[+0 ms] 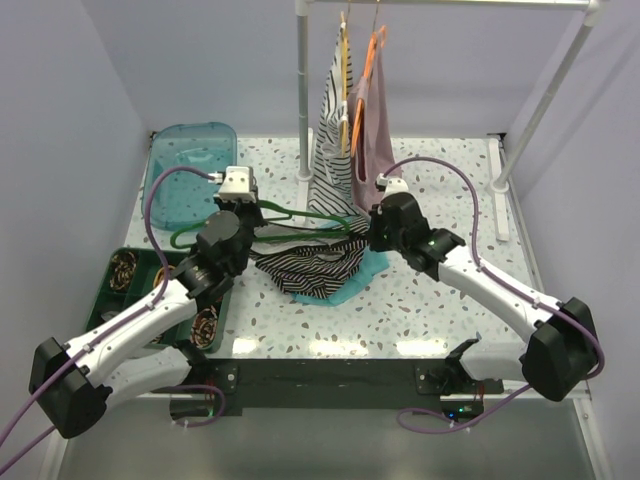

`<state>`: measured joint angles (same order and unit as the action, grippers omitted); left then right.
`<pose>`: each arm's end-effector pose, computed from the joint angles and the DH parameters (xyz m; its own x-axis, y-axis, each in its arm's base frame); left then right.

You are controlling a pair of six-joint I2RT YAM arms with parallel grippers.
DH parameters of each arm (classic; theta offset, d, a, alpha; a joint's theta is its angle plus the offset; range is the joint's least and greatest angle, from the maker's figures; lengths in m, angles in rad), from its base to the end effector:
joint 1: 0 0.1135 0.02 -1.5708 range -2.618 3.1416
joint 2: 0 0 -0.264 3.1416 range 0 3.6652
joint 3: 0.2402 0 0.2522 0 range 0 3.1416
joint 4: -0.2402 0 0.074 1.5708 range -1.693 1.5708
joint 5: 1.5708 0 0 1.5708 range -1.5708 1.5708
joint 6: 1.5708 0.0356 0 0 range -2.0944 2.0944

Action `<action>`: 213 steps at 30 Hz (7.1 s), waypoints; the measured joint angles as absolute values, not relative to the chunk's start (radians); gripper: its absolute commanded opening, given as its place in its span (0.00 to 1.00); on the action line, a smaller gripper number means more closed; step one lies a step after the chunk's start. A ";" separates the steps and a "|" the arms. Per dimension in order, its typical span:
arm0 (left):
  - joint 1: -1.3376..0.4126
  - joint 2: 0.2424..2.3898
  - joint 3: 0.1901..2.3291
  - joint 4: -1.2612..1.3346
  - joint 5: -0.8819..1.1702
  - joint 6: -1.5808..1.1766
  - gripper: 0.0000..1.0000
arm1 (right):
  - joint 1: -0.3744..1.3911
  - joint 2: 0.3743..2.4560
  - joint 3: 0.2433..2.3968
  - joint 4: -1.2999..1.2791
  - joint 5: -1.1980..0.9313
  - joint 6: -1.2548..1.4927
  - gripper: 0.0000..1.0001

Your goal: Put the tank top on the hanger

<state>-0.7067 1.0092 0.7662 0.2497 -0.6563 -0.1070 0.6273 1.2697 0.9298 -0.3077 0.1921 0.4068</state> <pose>0.1919 -0.1353 0.3369 -0.0003 -0.1110 -0.9938 0.0507 0.9925 -0.1109 0.2303 0.1586 0.2748 -0.6278 0.0246 -0.7780 -0.2227 0.9521 0.2098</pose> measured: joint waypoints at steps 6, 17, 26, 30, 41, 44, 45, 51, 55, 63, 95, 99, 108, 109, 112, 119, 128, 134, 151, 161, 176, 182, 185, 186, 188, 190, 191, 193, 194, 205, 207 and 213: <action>-0.707 0.986 0.729 0.277 -0.657 -0.086 0.00 | 0.627 1.269 1.009 -0.341 0.192 0.397 0.00; -0.707 0.978 0.721 0.320 -0.638 -0.051 0.00 | 0.627 1.272 1.141 -0.392 0.188 0.371 0.00; -0.703 0.973 0.690 0.378 -0.554 -0.031 0.00 | 0.627 1.320 1.327 -0.461 0.192 0.322 0.00; -0.702 0.943 0.690 0.377 -0.526 -0.030 0.00 | 0.627 1.361 1.351 -0.467 0.196 0.303 0.00; -0.701 0.917 0.711 0.353 -0.446 0.011 0.00 | 0.627 1.403 1.354 -0.522 0.218 0.268 0.00; -0.701 0.918 0.727 0.343 -0.376 0.021 0.00 | 0.627 1.404 1.362 -0.525 0.216 0.255 0.00; -0.701 0.920 0.735 0.335 -0.358 0.021 0.00 | 0.627 1.407 1.370 -0.527 0.210 0.250 0.00; -0.701 0.947 0.767 0.316 -0.310 0.019 0.00 | 0.635 1.416 1.438 -0.540 0.144 0.245 0.00; -0.701 0.984 0.769 0.323 -0.311 0.010 0.00 | 0.643 1.386 1.465 -0.566 0.099 0.254 0.00; -0.701 1.039 0.770 0.334 -0.272 -0.041 0.00 | 0.647 1.246 1.466 -0.619 0.091 0.260 0.03; -0.741 1.303 1.943 -0.198 0.025 -0.094 0.00 | 0.647 1.000 1.871 -0.608 -0.071 0.175 0.69; -0.748 1.257 1.785 -0.234 0.058 -0.102 0.00 | 0.647 0.986 1.746 -0.612 -0.155 0.167 0.67; -0.749 1.199 1.314 -0.284 0.068 -0.149 0.00 | 0.648 1.020 1.390 -0.697 -0.268 0.164 0.63; -0.749 1.197 1.295 -0.286 0.068 -0.154 0.00 | 0.649 1.023 1.367 -0.701 -0.274 0.163 0.63; -0.749 1.182 1.279 -0.280 0.067 -0.162 0.00 | 0.661 1.021 1.336 -0.710 -0.279 0.163 0.61; -0.749 1.152 1.278 -0.199 0.068 -0.176 0.00 | 0.852 1.041 1.300 -0.718 -0.184 0.163 0.58; -0.749 1.152 1.278 -0.175 0.080 -0.183 0.00 | 0.922 1.054 1.261 -0.759 -0.004 0.175 0.22; -0.753 1.156 1.271 -0.146 0.104 -0.188 0.29 | 0.928 1.010 1.224 -0.746 0.017 0.199 0.00; -0.755 1.048 1.245 -0.073 -0.010 -0.226 0.76 | 0.928 0.783 1.116 -0.921 0.114 0.305 0.00; -0.755 0.988 1.218 -0.056 -0.063 -0.239 0.77 | 0.928 0.671 1.137 -1.152 0.256 0.463 0.00; -0.755 0.988 1.197 -0.066 -0.068 -0.252 0.76 | 0.927 0.590 1.497 -1.286 0.650 0.605 0.00; -0.755 0.990 1.185 -0.067 -0.076 -0.277 0.72 | 0.927 0.766 1.751 -1.265 0.712 0.531 0.00; -0.755 1.000 1.148 -0.057 -0.094 -0.306 0.70 | 0.927 0.851 1.865 -1.273 0.721 0.496 0.00; -0.755 1.009 1.132 -0.054 -0.098 -0.316 0.70 | 0.927 0.879 1.910 -1.280 0.723 0.485 0.00; -0.755 1.031 1.102 -0.043 -0.102 -0.334 0.70 | 0.927 0.925 1.983 -1.285 0.727 0.467 0.00; -0.755 1.057 1.071 -0.037 -0.102 -0.353 0.70 | 0.927 0.961 2.041 -1.293 0.740 0.451 0.00; -0.755 1.069 1.058 -0.036 -0.102 -0.360 0.70 | 0.927 0.970 2.051 -1.295 0.747 0.447 0.00; -0.755 1.086 1.042 -0.036 -0.102 -0.369 0.70 | 0.927 0.972 2.034 -1.304 0.764 0.444 0.00; -0.755 1.091 1.036 -0.036 -0.102 -0.376 0.70 | 0.927 0.963 1.997 -1.297 0.772 0.445 0.00; -0.755 1.086 1.016 -0.008 -0.077 -0.406 0.68 | 0.927 0.920 1.551 -1.266 0.793 0.444 0.00; -0.755 1.083 1.008 -0.009 -0.066 -0.411 0.68 | 0.901 0.955 1.552 -1.227 0.784 0.424 0.00; -0.755 1.040 0.983 -0.024 -0.037 -0.424 0.68 | 0.496 1.079 1.550 -1.044 0.483 0.324 0.00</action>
<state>-0.7547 1.0397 0.9833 -0.0238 -0.0368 -0.4236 0.4961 1.0794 1.5497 -1.0435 0.4831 0.3241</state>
